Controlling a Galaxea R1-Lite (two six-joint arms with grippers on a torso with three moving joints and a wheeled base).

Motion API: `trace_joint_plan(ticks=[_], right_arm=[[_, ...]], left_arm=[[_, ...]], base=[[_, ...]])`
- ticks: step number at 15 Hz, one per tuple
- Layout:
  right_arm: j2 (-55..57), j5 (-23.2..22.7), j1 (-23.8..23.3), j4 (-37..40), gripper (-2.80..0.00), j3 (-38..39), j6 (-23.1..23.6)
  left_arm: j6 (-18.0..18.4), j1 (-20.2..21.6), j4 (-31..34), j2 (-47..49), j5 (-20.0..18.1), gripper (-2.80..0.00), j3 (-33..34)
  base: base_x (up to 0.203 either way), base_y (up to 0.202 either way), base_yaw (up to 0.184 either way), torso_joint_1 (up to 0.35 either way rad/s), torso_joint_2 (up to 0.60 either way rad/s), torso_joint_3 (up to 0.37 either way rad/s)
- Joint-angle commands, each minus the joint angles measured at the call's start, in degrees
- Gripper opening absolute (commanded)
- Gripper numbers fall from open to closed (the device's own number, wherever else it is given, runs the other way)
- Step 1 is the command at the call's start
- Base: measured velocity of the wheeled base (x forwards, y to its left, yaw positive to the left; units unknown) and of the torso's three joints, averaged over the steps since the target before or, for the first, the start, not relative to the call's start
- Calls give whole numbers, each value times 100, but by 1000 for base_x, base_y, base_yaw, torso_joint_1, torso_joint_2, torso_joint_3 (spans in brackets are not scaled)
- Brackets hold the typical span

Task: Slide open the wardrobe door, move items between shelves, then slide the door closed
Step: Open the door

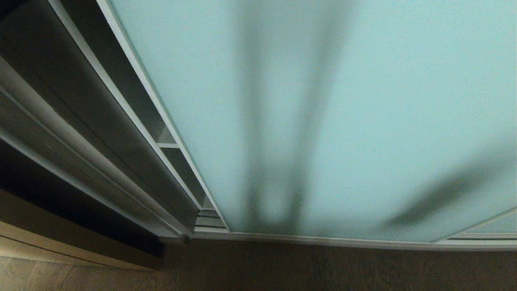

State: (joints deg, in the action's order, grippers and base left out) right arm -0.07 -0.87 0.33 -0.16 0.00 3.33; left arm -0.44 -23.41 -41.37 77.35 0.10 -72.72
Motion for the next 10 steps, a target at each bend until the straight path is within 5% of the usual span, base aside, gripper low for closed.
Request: trace_joint_plan(ticks=[1, 10], right_arm=[[-10, -1, 2, -2, -280, 3, 5], [-10, -1, 2, -2, -280, 0, 2]], left_arm=[[0, -222, -16, 624, 22, -280, -580], [46, -1463, -206, 1605, 143, -280, -1000]], base=[[0, 0, 0, 0, 0, 0], [0, 0, 0, 0, 0, 0]])
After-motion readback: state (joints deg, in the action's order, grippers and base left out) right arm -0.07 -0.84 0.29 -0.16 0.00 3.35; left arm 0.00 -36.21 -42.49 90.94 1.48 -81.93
